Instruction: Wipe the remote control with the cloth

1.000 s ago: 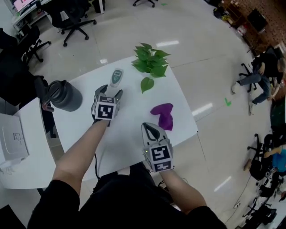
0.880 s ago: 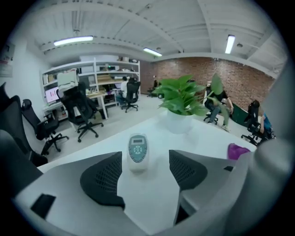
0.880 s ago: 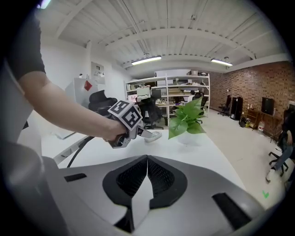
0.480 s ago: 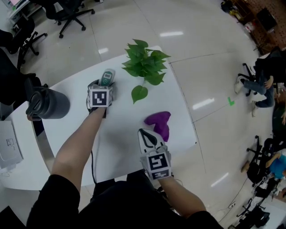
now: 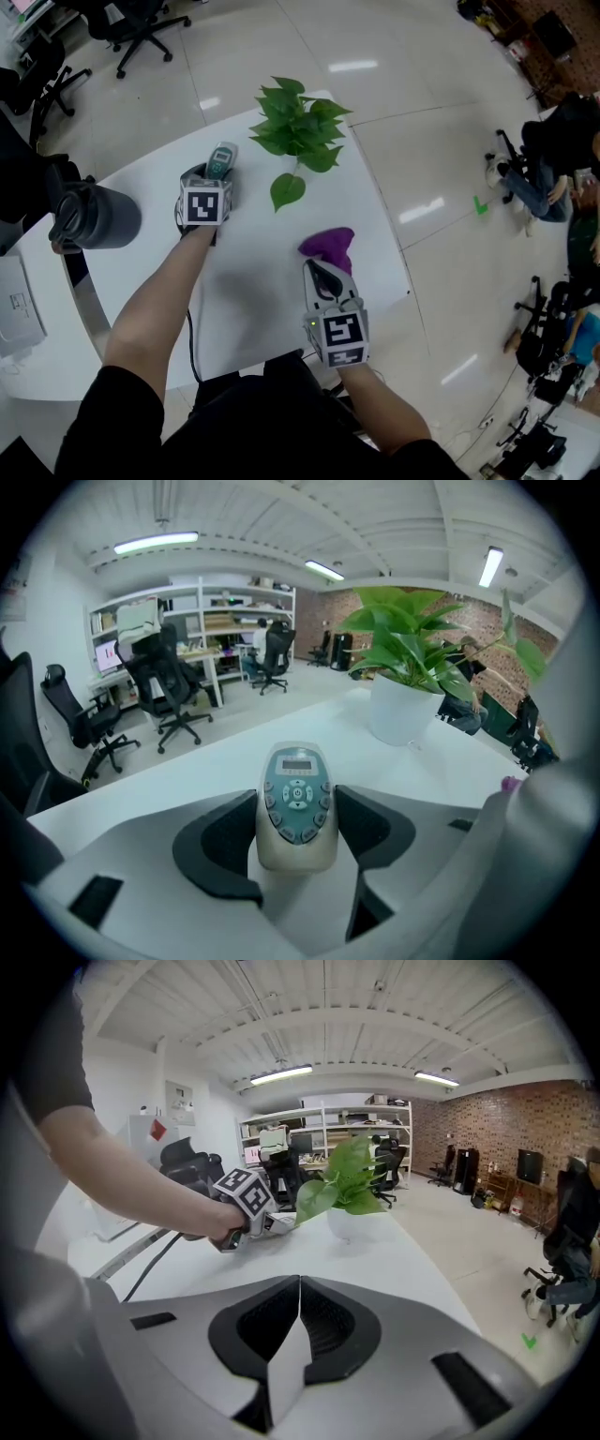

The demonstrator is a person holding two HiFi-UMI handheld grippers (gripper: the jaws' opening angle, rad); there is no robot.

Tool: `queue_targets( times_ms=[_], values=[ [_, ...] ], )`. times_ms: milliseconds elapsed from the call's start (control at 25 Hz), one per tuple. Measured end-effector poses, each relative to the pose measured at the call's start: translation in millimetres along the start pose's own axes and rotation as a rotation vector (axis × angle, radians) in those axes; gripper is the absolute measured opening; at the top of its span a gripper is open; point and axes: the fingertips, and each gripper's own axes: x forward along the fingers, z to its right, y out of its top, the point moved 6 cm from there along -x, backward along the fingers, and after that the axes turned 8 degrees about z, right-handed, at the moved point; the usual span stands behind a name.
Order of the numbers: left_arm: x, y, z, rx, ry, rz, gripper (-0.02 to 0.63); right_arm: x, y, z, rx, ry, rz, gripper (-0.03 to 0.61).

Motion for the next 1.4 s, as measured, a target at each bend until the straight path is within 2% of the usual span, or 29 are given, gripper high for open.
queue_targets(
  times_ms=[200,320,440,640,800,960,1120,1280,1400],
  values=[
    [-24.9,3.0,8.9,0.038,-0.072,0.069,0.252,-5.2,-6.6,23.8,-0.024,-0.095,-0.024,0.062],
    [-56.6,1.6,21.2,0.045,-0.107,0.099,0.252,-4.1,-19.8,40.6,-0.022,-0.128,-0.082,0.222],
    [-91.6,-1.5,35.1,0.057,-0.141,0.131,0.252,5.0,-35.7,52.1,-0.029,-0.130,-0.163,0.299],
    [-138.6,-17.1,58.7,0.157,-0.186,0.173,0.252,23.6,-58.4,66.8,-0.038,-0.143,-0.271,0.301],
    [-166.4,-24.2,81.3,0.246,-0.223,0.202,0.252,36.1,-74.5,78.4,-0.001,-0.150,-0.339,0.301],
    [-183.7,-27.4,95.3,0.309,-0.243,0.220,0.252,39.4,-83.1,79.8,0.013,-0.134,-0.369,0.289],
    [-195.9,-34.8,100.3,0.320,-0.245,0.229,0.252,36.3,-82.6,80.3,-0.001,-0.147,-0.363,0.160],
    [-217.0,-37.0,103.1,0.363,-0.257,0.251,0.252,18.8,-70.9,72.5,-0.003,-0.165,-0.310,0.134],
    [-241.4,-41.5,104.0,0.415,-0.278,0.280,0.252,-12.8,-41.5,50.3,-0.012,-0.148,-0.175,0.129]
  ],
)
